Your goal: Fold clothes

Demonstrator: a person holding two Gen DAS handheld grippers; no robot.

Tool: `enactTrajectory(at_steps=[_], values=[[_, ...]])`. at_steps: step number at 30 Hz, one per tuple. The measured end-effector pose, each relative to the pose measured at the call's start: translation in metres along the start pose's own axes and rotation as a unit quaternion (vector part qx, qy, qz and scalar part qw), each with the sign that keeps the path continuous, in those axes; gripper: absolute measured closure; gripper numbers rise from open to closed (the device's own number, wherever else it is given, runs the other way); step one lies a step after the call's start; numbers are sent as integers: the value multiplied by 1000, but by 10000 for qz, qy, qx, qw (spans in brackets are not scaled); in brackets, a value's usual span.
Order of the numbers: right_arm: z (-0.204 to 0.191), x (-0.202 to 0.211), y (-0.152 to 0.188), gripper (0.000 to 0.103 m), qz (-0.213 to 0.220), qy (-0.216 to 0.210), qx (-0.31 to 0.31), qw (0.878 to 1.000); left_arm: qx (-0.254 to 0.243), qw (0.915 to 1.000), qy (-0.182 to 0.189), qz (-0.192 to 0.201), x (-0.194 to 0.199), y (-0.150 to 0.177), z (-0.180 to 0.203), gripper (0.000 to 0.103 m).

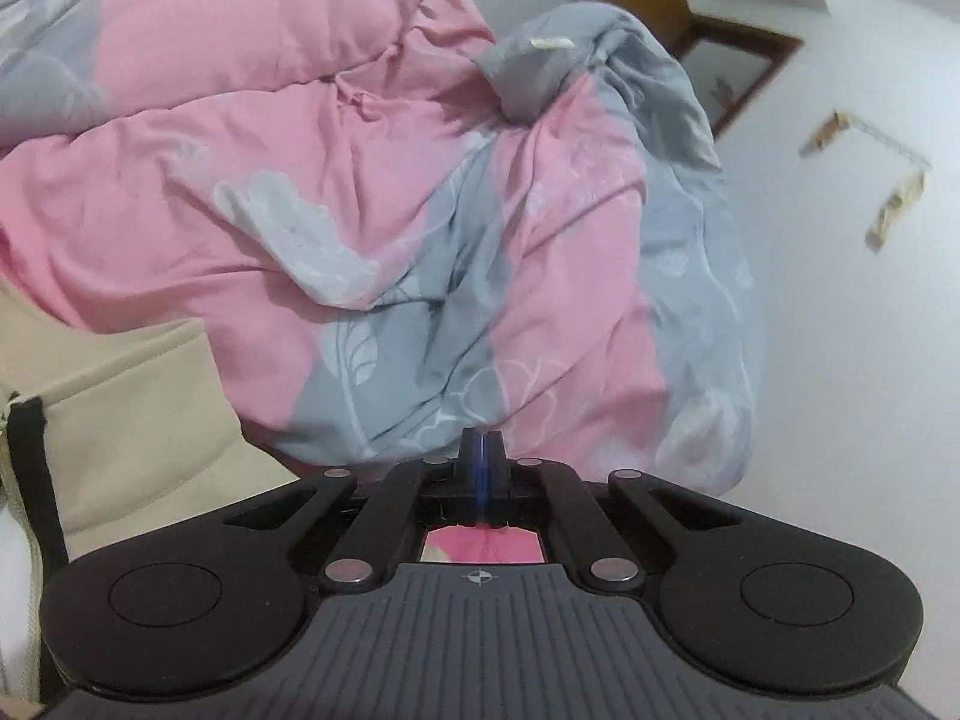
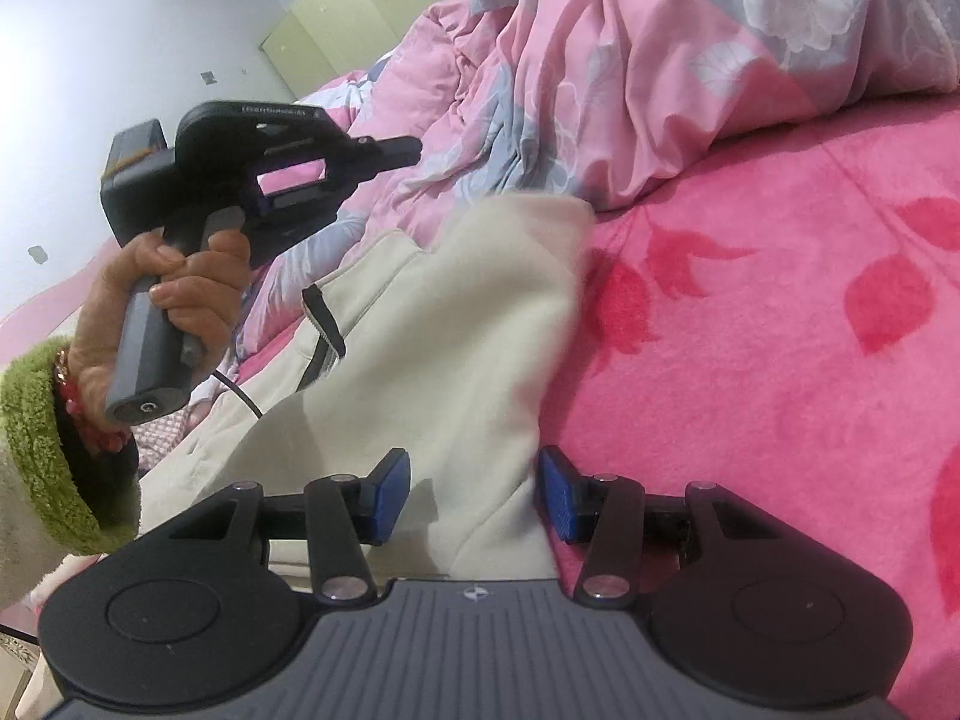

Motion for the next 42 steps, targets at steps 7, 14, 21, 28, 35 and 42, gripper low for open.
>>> enactTrajectory(at_steps=[7, 14, 21, 28, 35, 42], values=[[10, 4, -1, 53, 41, -225, -302, 9993, -1044, 9935, -117, -440, 6, -3, 33, 88], [20, 7, -1, 47, 103, -541, -616, 9966, -1630, 9825, -866, -248, 154, -41, 60, 49], [15, 6, -6, 46, -57, -388, -663, 9970, -1799, 9652, -1852, 418, 341, -48, 45, 0], [-30, 20, -16, 0, -391, 678, -138, 9968, -1505, 9581, -2418, 290, 392, 27, -32, 0], [-155, 71, -13, 0, 453, 2153, 1370, 9658, -758, 9711, -2208, -492, 329, 67, -97, 8], [-230, 42, 39, 0, 421, 3199, 2759, 9054, -466, 9704, -2235, -790, 281, 79, -125, 41]])
Point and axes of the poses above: each gripper's, at about its wrist camera, not at the fingertips, and x roughly against the way its jaws point, z to its right, y to its underside, the point moved 1 cm from there along -x, roughly the way its jaws point, and after that the axes turned 7 degrees about y, right-handed, at the moved point
